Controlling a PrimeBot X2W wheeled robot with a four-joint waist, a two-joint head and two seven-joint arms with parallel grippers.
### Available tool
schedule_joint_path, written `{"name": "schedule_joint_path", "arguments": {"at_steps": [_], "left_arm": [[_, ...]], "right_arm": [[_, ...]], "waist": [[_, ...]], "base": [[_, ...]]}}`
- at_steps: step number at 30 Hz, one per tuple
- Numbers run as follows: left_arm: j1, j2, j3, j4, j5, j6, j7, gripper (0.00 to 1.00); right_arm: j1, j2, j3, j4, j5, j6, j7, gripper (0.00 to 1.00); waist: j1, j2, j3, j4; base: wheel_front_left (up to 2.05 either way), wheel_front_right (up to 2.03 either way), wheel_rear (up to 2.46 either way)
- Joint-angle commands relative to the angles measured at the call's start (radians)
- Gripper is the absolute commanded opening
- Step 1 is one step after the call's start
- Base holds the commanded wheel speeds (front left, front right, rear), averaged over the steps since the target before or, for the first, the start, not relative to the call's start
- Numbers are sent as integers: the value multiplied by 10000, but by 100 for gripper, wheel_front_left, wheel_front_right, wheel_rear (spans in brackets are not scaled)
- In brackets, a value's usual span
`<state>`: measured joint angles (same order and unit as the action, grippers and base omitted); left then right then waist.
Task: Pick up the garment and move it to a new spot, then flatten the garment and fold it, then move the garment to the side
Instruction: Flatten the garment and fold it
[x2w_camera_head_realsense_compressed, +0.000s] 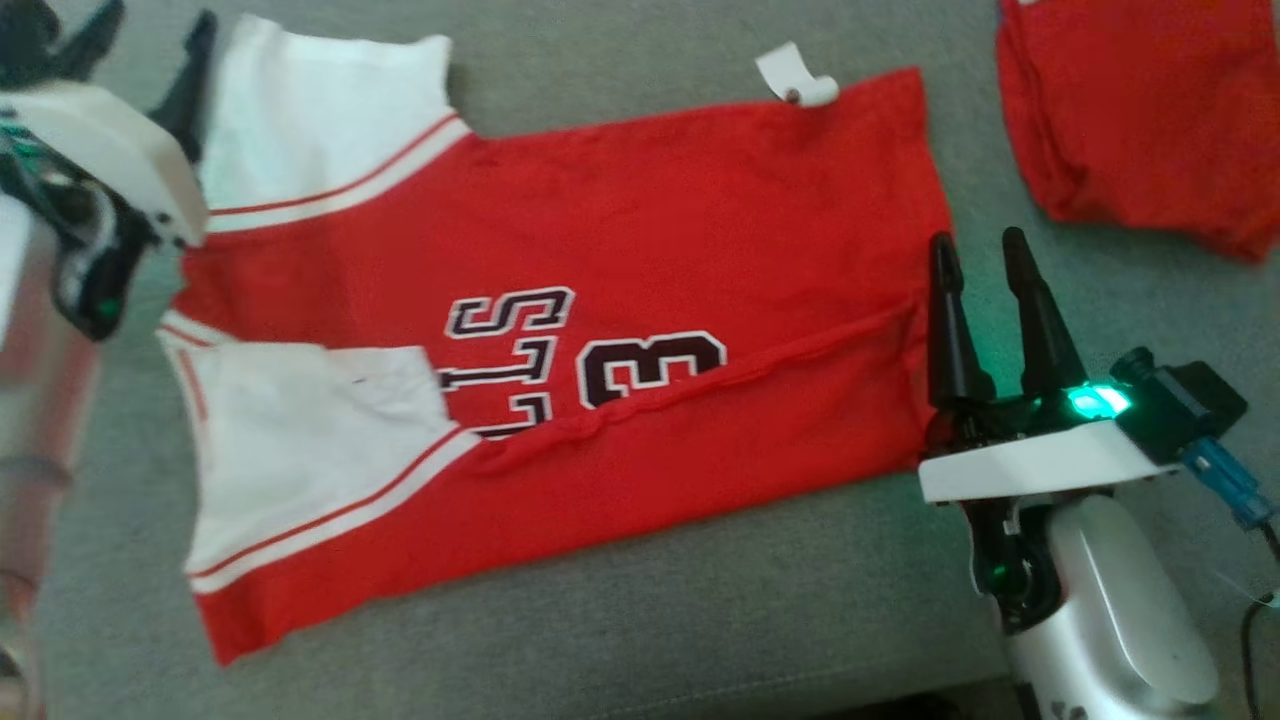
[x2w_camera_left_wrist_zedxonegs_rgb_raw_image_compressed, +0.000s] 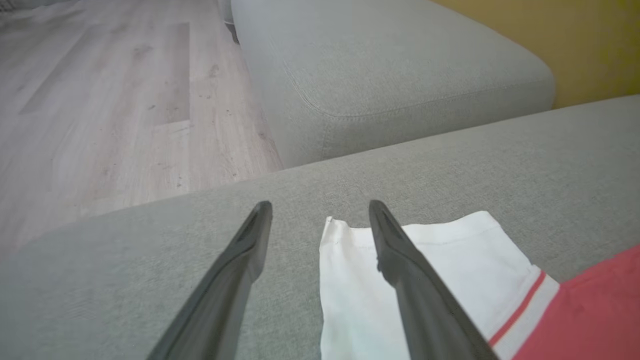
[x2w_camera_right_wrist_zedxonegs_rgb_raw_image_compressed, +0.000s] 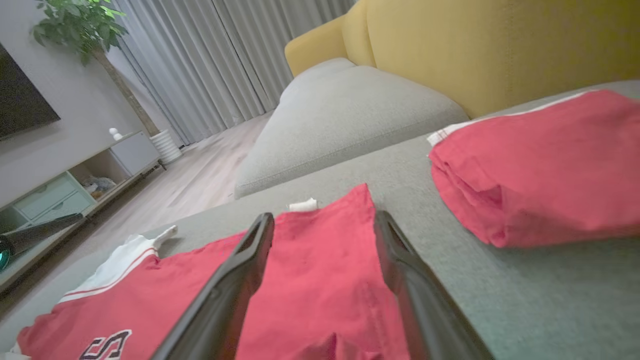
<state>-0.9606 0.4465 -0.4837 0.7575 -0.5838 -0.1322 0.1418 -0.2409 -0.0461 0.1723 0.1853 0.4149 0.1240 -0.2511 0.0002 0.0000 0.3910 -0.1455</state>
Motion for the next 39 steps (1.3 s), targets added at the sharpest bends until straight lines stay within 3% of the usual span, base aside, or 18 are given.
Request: {"name": "schedule_joint_path", "arguments": {"at_steps": [1, 7, 15, 21, 22, 23, 24, 30, 39], "left_arm": [[-628, 717, 98, -135, -330, 17, 132, 100], [-1100, 1255, -485, 433, -1506, 17, 942, 100], [-1450, 1715, -1318, 1040, -1800, 16, 1270, 100], [-1645, 1724, -1756, 1250, -2149, 16, 1481, 100], [-1648, 1691, -1871, 1229, -2243, 16, 1614, 50], [-1636, 1665, -2018, 1150, -2339, 16, 1747, 6], [-1621, 1651, -2126, 1088, -2466, 16, 1862, 0], [-1648, 1517, -2442, 719, -2909, 16, 1441, 0], [-1325, 785, -2969, 339, -3075, 16, -915, 0]], "right_arm": [[-277, -41, 325, -394, 45, 67, -106, 100], [-360, -41, 547, -592, 328, 67, -106, 100], [-338, -41, 677, -665, 491, 67, -106, 100], [-285, -41, 631, -649, 509, 67, -106, 100], [-280, -41, 618, -634, 497, 67, -106, 100], [-279, -41, 598, -611, 478, 67, -106, 100], [-283, -41, 567, -580, 458, 67, -106, 100], [-451, -41, 336, -368, 162, 67, -107, 100], [-1226, -41, -314, 816, -1490, 67, 163, 100]], "waist": [[-2, 0, 584, -587], [-2, 0, 979, -999], [-2, 0, 1183, -1297], [-2, 0, 1250, -1362], [-2, 0, 1245, -1346], [-2, 0, 1232, -1319], [-2, 0, 1209, -1282], [-2, 0, 949, -937], [-2, 0, -100, 325]], "base": [[0, 0, 0], [0, 0, 0], [0, 0, 0], [0, 0, 0], [0, 0, 0], [0, 0, 0], [0, 0, 0], [0, 0, 0], [0, 0, 0]]}}
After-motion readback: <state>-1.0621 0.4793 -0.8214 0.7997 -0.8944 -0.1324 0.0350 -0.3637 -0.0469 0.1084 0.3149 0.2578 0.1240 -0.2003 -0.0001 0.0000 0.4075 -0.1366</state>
